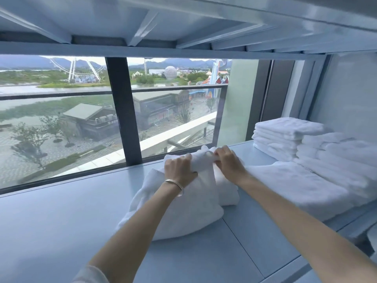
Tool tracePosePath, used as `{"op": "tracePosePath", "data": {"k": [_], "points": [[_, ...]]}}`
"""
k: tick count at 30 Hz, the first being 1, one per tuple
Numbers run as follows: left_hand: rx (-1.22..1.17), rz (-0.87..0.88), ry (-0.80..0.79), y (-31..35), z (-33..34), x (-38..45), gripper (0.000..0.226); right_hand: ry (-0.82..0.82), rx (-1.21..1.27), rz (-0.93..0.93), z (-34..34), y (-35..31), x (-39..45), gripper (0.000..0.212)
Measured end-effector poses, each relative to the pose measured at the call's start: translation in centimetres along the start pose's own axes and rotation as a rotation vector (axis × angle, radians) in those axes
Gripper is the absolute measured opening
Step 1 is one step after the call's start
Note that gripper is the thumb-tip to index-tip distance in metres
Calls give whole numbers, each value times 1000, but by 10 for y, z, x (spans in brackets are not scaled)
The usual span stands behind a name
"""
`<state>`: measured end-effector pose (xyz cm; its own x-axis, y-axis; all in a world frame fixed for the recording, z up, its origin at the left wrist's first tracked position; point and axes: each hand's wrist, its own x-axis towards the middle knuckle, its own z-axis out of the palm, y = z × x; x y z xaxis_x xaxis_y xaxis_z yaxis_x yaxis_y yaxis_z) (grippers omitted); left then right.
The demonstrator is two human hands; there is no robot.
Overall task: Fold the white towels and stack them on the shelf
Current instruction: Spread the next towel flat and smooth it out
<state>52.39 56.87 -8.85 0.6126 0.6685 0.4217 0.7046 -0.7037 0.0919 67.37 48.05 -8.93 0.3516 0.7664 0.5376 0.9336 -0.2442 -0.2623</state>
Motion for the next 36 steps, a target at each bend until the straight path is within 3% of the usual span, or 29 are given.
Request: {"op": "tracePosePath", "data": {"k": [4, 7, 13, 19, 24, 27, 30, 33, 34, 36], "points": [[-162, -106, 254, -32, -43, -9, 38, 212, 150, -162, -13, -52, 22, 13], [-261, -194, 395, -63, -81, -31, 34, 254, 232, -243, -16, -103, 34, 24], [-120, -350, 429, -140, -139, -104, 39, 268, 554, -404, -9, -212, 14, 17], [140, -526, 159, -209, -162, -189, 39, 13, 650, -590, 39, -289, -25, 17], [272, -722, -226, -272, -127, -251, 77, -390, 384, -603, 95, -309, -52, 37], [233, -792, -340, -306, -115, -269, 75, -563, 257, -586, 117, -311, -62, 34], [208, -740, -406, -331, -113, -273, 64, -735, 188, -532, 131, -317, -69, 46], [126, -529, -435, -342, -104, -273, 51, -803, 204, -527, 144, -332, -82, 61], [71, -428, -472, -343, -98, -274, 47, -793, 198, -536, 149, -338, -87, 60], [-68, -318, -563, -342, -85, -282, 42, -735, 137, -622, 161, -345, -99, 39]]}}
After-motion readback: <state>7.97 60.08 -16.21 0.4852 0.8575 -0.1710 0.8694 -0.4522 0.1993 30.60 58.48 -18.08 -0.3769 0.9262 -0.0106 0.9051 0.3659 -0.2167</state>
